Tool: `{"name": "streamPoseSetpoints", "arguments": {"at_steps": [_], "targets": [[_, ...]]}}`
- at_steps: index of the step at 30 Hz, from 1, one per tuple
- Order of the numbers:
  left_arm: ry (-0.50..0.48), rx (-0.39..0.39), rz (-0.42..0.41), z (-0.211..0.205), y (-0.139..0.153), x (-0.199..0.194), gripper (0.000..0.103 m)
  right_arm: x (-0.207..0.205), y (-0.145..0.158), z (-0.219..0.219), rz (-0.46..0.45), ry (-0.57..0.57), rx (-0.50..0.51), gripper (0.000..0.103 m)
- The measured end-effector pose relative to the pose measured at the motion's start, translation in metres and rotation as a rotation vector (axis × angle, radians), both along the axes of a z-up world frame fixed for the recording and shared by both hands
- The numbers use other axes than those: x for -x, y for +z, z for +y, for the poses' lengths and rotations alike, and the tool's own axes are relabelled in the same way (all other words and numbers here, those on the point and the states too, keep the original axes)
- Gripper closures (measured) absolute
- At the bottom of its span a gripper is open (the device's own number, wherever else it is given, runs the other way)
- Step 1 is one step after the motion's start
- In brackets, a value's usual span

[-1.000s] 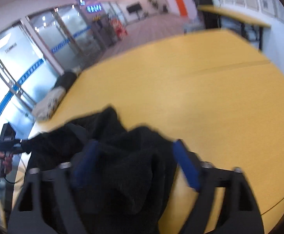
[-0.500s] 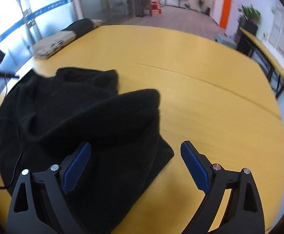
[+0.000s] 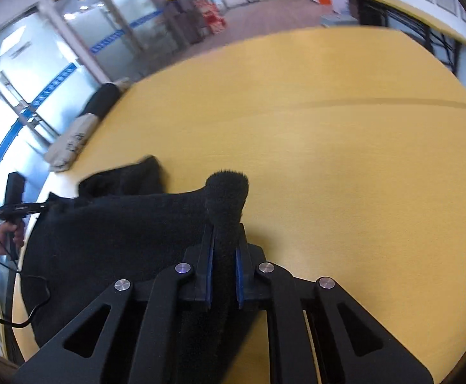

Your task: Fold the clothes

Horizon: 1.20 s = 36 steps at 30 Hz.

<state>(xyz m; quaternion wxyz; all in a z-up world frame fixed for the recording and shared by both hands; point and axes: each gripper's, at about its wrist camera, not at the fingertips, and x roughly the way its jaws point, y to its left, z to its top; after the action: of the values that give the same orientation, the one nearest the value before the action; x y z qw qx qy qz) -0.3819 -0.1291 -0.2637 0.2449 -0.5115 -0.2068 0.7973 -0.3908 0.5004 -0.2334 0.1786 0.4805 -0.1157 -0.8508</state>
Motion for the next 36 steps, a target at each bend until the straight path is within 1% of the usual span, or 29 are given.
{"name": "streamPoseSetpoints", "arguments": {"at_steps": [1,2,5,7,9,11,12,13,14,15,16,17,18,19,20,21,23,24,25,26,27,28,29,30,31,32,34,35,36], "targets": [[0.006,-0.018,0.008,-0.004,0.002,-0.001,0.089,-0.001,-0.006,0.004,-0.010,-0.008,-0.002,0.092],[0.013,-0.037,0.015,-0.008,0.004,-0.002,0.089,-0.003,-0.005,0.007,0.008,-0.015,0.014,0.092],[0.024,-0.089,0.046,-0.019,0.010,-0.007,0.089,-0.011,0.011,0.009,0.109,-0.027,0.088,0.094],[-0.003,-0.110,0.104,-0.021,0.019,-0.011,0.089,-0.014,0.012,0.008,0.124,-0.018,0.104,0.095],[-0.027,-0.121,0.116,-0.021,0.021,-0.012,0.090,-0.013,0.006,0.008,0.105,-0.002,0.104,0.096],[-0.064,-0.176,0.143,-0.024,0.029,-0.017,0.090,-0.020,0.017,0.013,0.151,0.001,0.180,0.097],[-0.094,-0.211,0.183,-0.025,0.038,-0.022,0.090,-0.024,0.023,0.017,0.177,0.002,0.222,0.097],[-0.113,-0.227,0.211,-0.026,0.044,-0.026,0.090,-0.027,0.027,0.018,0.192,0.002,0.235,0.097],[-0.117,-0.217,0.221,-0.026,0.046,-0.027,0.089,-0.031,0.031,0.019,0.204,0.002,0.238,0.097],[-0.112,-0.174,0.208,-0.026,0.042,-0.025,0.089,-0.029,0.026,0.017,0.178,0.005,0.194,0.097],[-0.098,-0.102,0.148,-0.026,0.029,-0.019,0.089,-0.026,0.014,0.014,0.122,0.020,0.140,0.097],[-0.088,-0.060,0.074,-0.025,0.015,-0.013,0.089,-0.022,0.000,0.010,0.060,0.039,0.086,0.097],[-0.087,-0.016,0.017,-0.023,0.003,-0.008,0.089,-0.020,-0.003,0.008,0.052,0.048,0.066,0.097],[-0.100,0.022,0.007,-0.018,-0.003,-0.006,0.089,-0.020,-0.004,0.007,0.061,0.054,0.057,0.097],[-0.109,0.042,0.032,-0.015,-0.001,-0.006,0.089,-0.020,-0.001,0.005,0.080,0.050,0.061,0.097],[-0.111,0.047,0.053,-0.014,0.002,-0.006,0.088,-0.020,0.004,0.005,0.101,0.043,0.066,0.097],[-0.103,0.032,0.073,-0.015,0.006,-0.007,0.086,-0.018,0.003,-0.001,0.074,0.066,0.005,0.095],[-0.100,0.028,0.087,-0.016,0.009,-0.008,0.082,-0.017,0.002,-0.005,0.056,0.079,-0.030,0.090],[-0.098,0.029,0.106,-0.017,0.013,-0.008,0.073,-0.017,0.000,-0.007,0.040,0.086,-0.056,0.083],[-0.094,0.029,0.122,-0.019,0.019,-0.009,0.067,-0.017,-0.002,-0.009,0.024,0.090,-0.080,0.078],[-0.085,0.027,0.136,-0.021,0.024,-0.008,0.054,-0.014,-0.001,-0.010,0.018,0.089,-0.077,0.061],[-0.071,0.020,0.148,-0.025,0.028,-0.005,0.044,-0.010,0.001,-0.012,0.016,0.086,-0.065,0.038],[-0.057,0.010,0.155,-0.027,0.031,-0.002,0.043,-0.006,0.004,-0.013,0.013,0.084,-0.054,0.028],[-0.047,-0.007,0.154,-0.028,0.032,0.003,0.040,-0.001,0.006,-0.014,0.010,0.082,-0.042,0.021],[-0.048,-0.008,0.140,-0.027,0.030,0.007,0.038,0.005,0.004,-0.020,-0.008,0.089,-0.031,0.024],[-0.067,0.018,0.104,-0.022,0.023,0.011,0.038,0.010,-0.003,-0.023,-0.032,0.097,-0.023,0.028],[-0.106,0.069,0.032,-0.011,0.008,0.018,0.039,0.020,-0.016,-0.029,-0.077,0.111,0.012,0.074],[-0.120,0.090,0.005,-0.007,0.002,0.020,0.039,0.021,-0.018,-0.029,-0.085,0.119,0.038,0.077],[-0.124,0.098,-0.004,-0.004,-0.002,0.021,0.040,0.021,-0.016,-0.031,-0.070,0.116,0.038,0.086]]}}
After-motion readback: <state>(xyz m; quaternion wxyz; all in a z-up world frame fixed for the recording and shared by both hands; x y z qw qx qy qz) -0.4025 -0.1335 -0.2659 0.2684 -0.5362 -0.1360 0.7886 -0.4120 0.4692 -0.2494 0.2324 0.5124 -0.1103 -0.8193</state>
